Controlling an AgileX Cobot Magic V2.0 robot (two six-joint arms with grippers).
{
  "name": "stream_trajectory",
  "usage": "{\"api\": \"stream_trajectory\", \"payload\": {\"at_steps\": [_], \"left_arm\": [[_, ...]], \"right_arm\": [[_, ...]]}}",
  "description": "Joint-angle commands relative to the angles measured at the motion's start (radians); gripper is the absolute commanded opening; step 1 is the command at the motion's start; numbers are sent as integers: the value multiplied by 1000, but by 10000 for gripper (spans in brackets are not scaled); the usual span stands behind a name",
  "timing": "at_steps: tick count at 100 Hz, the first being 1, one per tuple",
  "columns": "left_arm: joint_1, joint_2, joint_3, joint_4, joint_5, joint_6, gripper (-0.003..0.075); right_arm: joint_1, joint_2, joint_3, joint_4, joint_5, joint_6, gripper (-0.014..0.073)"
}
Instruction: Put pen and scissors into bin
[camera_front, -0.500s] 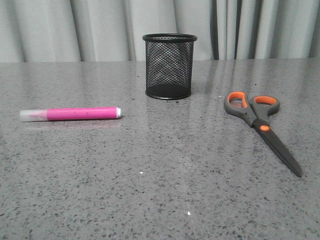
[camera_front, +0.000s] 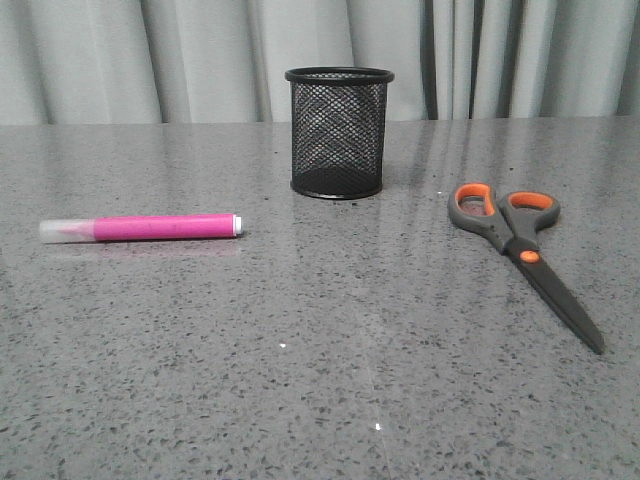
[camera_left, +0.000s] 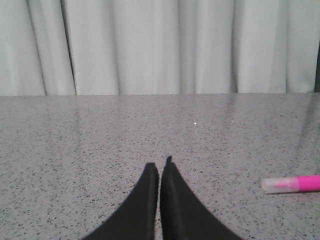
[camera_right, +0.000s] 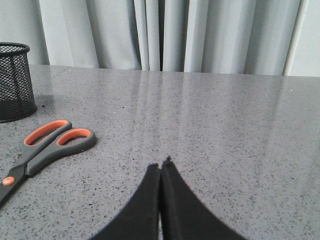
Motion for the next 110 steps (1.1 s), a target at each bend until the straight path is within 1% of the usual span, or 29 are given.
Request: {"api": "stream_trajectory", "payload": {"at_steps": [1,79,93,106,110], "left_arm": [[2,-32,45,-9,-78,-9,-19],[2,-32,45,-16,-78,-9,-19],[2,-32,45,-129,-78,-9,-19],[2,-32,45,-290,-78,-9,-19],[2,-32,45,-333,-78,-9,-19]], "right_arm": [[-8,-20,15,0,-81,-9,-76],[-8,-20,15,14,-88,-9,-76],[-8,-20,15,68,-88,-9,-76],[-8,-20,15,117,-105,-9,-76],[-8,-20,15,150,-111,-9,-76]]}}
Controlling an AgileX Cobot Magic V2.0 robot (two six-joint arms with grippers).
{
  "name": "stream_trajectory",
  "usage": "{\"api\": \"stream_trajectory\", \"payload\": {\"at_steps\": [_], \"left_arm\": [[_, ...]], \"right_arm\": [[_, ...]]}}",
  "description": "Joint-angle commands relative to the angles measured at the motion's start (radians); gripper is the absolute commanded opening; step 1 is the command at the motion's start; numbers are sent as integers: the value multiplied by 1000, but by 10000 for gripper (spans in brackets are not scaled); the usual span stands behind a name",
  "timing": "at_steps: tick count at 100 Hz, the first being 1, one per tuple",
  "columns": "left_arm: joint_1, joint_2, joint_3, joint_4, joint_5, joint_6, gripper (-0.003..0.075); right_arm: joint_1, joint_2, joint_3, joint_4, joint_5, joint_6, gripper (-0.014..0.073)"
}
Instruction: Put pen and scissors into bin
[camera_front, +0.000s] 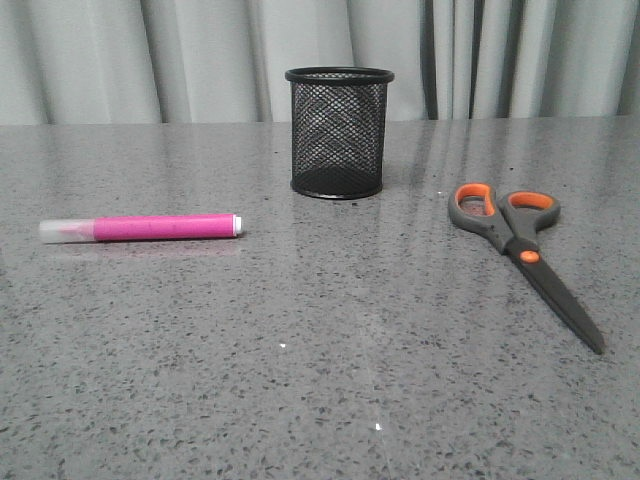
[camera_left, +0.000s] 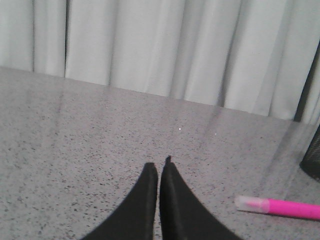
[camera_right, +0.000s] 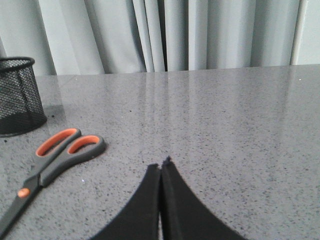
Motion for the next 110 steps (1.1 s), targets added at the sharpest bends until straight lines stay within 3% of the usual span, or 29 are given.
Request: {"api": "stream_trajectory", "payload": {"at_steps": [1,29,38,55,81,110], "left_arm": [[2,-32,45,-108,-78,-9,-19],[2,-32,39,-420,-77,-9,-19],[2,-32,23,-463,-58,-9,-20],[2,-19,-64,-412,30,-6,-20],[2,197,-306,-135,291,-4,-20],[2,471,-582,-111,507,202,-19]], "right_arm": [[-8,-20,15,61,-105,-9,-76],[-8,-20,12,394,-162,-9,-76],[-8,-20,-1,432,-132,-9,-69],[-8,4,-87,429,3,-9,-57],[-8,235,-311,327,227,-12,-57],[-6,570,-601,293,492,-174,-58]]}}
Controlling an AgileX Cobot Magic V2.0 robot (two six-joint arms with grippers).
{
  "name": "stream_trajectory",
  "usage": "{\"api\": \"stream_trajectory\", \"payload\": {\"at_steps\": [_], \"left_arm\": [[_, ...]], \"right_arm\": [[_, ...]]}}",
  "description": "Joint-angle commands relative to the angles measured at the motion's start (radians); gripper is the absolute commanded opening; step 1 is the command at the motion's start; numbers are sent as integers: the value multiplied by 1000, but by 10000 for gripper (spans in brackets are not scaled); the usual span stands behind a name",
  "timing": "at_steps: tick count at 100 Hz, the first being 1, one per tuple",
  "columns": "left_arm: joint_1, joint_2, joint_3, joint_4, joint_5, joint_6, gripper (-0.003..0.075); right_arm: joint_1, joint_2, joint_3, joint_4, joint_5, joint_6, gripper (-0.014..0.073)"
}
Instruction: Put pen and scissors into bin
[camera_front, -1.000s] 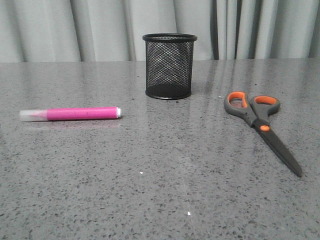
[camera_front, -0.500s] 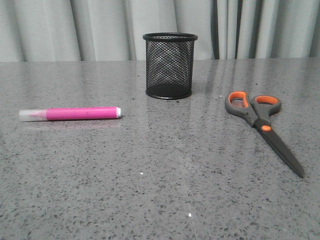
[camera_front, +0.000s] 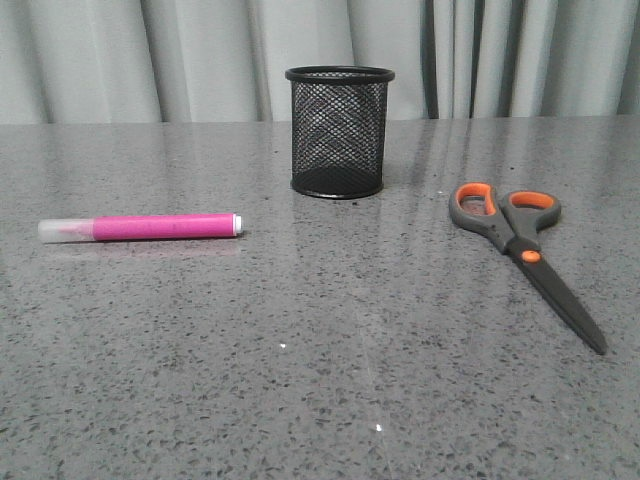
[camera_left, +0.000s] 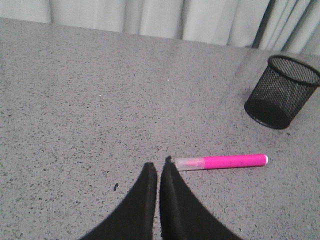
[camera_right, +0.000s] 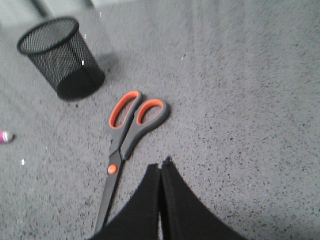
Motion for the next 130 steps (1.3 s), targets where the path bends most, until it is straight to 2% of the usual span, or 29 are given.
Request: {"api": "stream_trajectory", "payload": {"at_steps": [1,21,28,35,42,50,55,64,71,81,92,130], "left_arm": [[2,69,-85,-9,-5,37,-19],[2,160,-134,-19,0,39,-18],[0,177,-145,-22,-6,39,-17],[-4,194,-155,-29,-20,41,-16],[-15,214,-168,-56,-28,69,14],[-26,238,-177,-132,-34,150,104],[-32,257,-185,-184,-36,192,176],[-41,298,-187,-285,-51,266,322],[-42,334,-187,-361,-55,342,382],[-42,394,-188,-479,-34,510,386],[-42,474,-225,-573,69,727,379],[-56,835,-470,-562,384,1213,356]], "right_arm": [[-6,79,-97,-1,6,-56,-58],[-4,163,-165,1,-6,-82,-54],[-4,174,-175,1,-11,-91,-15],[-4,185,-181,3,-11,-98,73],[-4,192,-185,5,-13,-98,210],[-4,192,-185,5,-18,-98,376],[-4,192,-185,5,-18,-98,422],[-4,192,-185,5,-18,-98,423],[-4,192,-185,5,-18,-99,423],[-4,192,-185,5,-18,-104,423],[-4,192,-185,5,-16,-106,423],[-4,192,-185,5,-16,-116,423]]}}
